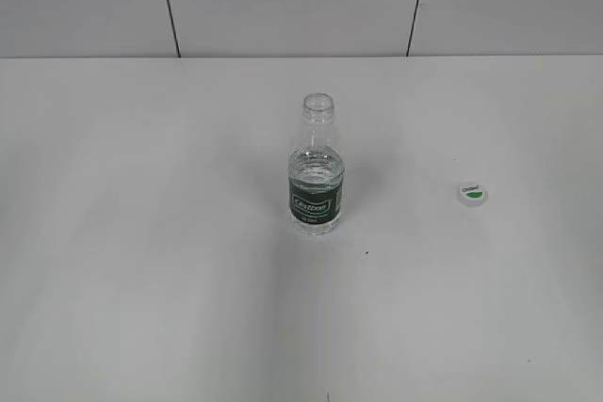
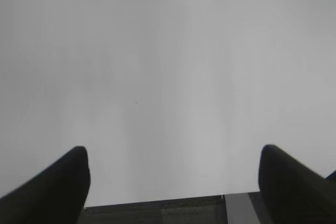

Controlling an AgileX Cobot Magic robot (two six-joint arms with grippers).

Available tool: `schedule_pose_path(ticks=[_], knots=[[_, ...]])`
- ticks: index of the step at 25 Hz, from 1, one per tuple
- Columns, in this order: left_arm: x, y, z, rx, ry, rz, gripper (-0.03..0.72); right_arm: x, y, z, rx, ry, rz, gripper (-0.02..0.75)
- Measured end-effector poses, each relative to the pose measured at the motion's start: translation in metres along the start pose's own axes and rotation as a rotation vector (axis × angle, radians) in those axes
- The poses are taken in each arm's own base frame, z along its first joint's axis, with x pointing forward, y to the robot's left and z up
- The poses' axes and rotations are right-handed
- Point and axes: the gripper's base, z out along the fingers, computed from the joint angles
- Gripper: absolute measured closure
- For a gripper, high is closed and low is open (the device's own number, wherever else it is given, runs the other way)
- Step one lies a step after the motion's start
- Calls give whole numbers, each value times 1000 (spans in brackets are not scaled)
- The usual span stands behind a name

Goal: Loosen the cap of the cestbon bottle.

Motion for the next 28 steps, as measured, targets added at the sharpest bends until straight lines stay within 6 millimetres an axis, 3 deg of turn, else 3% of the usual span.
schedule_pose_path(ticks=[6, 16, 28], knots=[[32, -2, -24, 40, -116, -42, 98, 39, 9, 8, 1, 1, 2, 147], [65, -6, -19, 75, -169, -63, 98, 92, 21, 13, 26, -98, -5, 147], [92, -5, -42, 78, -383, -84, 98, 106, 25, 12, 40, -154, -8, 148]])
